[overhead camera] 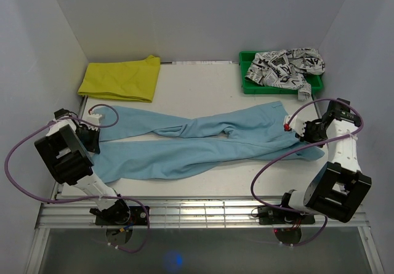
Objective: Fold and stack the trousers
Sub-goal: Flatten the trousers out
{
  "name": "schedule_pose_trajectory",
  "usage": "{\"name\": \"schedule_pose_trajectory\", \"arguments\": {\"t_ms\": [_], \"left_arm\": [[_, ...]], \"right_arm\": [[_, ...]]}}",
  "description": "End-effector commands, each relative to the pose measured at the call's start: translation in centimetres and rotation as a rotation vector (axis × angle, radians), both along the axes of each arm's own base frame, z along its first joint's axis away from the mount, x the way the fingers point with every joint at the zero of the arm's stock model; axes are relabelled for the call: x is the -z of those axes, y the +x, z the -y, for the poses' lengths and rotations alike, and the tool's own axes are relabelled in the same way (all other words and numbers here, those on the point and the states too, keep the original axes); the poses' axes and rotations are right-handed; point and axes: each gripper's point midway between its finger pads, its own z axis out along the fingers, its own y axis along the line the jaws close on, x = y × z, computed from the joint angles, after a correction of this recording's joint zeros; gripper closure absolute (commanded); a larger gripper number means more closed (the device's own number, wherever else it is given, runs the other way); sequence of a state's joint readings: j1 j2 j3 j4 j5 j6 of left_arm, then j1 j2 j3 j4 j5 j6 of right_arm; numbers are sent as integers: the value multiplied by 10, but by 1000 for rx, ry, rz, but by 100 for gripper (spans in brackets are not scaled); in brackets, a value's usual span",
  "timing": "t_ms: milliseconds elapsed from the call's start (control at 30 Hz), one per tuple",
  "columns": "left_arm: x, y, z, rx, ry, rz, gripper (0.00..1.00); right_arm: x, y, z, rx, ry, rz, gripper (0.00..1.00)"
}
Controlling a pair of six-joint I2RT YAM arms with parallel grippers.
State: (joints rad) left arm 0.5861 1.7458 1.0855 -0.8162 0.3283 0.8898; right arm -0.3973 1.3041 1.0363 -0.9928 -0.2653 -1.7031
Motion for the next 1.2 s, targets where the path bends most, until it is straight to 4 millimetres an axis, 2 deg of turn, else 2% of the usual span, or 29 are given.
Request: {"name": "schedule_pose_trajectory", "arguments": {"t_ms": [0, 67, 100, 167, 267, 400, 433, 467, 567, 600, 700, 733, 800, 833, 867, 900, 933, 967, 1033, 1067, 1100, 1133, 1167], "left_arm": [[-5, 9, 15, -65, -79, 48, 88], [-24, 14, 22, -66, -120, 91, 93], [-38, 22, 19, -79, -117, 125, 98], [-67, 27, 20, -88, -131, 197, 100], [-115, 33, 9, -119, -116, 330, 100], [-174, 31, -23, -212, -91, 517, 100], [-181, 31, -27, -228, -90, 541, 100], [-189, 32, -29, -225, -78, 569, 100], [-209, 36, -24, -189, -71, 645, 100], [-217, 38, -19, -170, -92, 677, 100], [-234, 56, -21, -184, -109, 738, 100], [-234, 66, -25, -183, -111, 750, 100], [-241, 87, -24, -176, -113, 779, 100], [-231, 96, -28, -194, -108, 755, 100], [-229, 105, -27, -192, -104, 754, 100], [-232, 122, -18, -171, -106, 769, 100], [-226, 130, -19, -186, -84, 754, 100], [-213, 142, -18, -192, -91, 732, 100], [-206, 165, -5, -182, -97, 725, 100], [-183, 175, -9, -209, -86, 673, 100], [-174, 184, 1, -196, -87, 652, 100], [-166, 192, 1, -197, -76, 637, 100], [-139, 196, -4, -220, -54, 581, 100]], "right_arm": [[-33, 18, -1, 22, 11, 112, 92], [-43, 22, 0, 53, 12, 143, 92], [-53, 27, 1, 62, 12, 169, 92], [-67, 29, 2, 83, 12, 211, 92], [-92, 29, 1, 108, 24, 294, 92], [-113, 21, -6, 97, 21, 397, 92], [-111, 18, -9, 95, 25, 404, 92], [-119, 15, -12, 90, 20, 441, 92], [-131, 16, -20, 84, 49, 511, 92], [-142, 24, -21, 86, 63, 565, 92], [-157, 40, -23, 125, 141, 617, 92], [-164, 49, -21, 131, 147, 650, 92], [-162, 69, -22, 160, 187, 622, 92], [-161, 78, -23, 164, 194, 618, 92], [-148, 92, -31, 162, 222, 571, 92], [-147, 101, -30, 171, 213, 566, 92], [-142, 109, -34, 167, 213, 555, 92], [-128, 124, -45, 142, 217, 526, 92], [-112, 138, -50, 140, 189, 496, 92], [-94, 149, -58, 123, 190, 456, 92], [-83, 154, -58, 131, 170, 431, 92], [-65, 162, -60, 133, 167, 384, 92], [-56, 167, -62, 133, 161, 365, 92]]}}
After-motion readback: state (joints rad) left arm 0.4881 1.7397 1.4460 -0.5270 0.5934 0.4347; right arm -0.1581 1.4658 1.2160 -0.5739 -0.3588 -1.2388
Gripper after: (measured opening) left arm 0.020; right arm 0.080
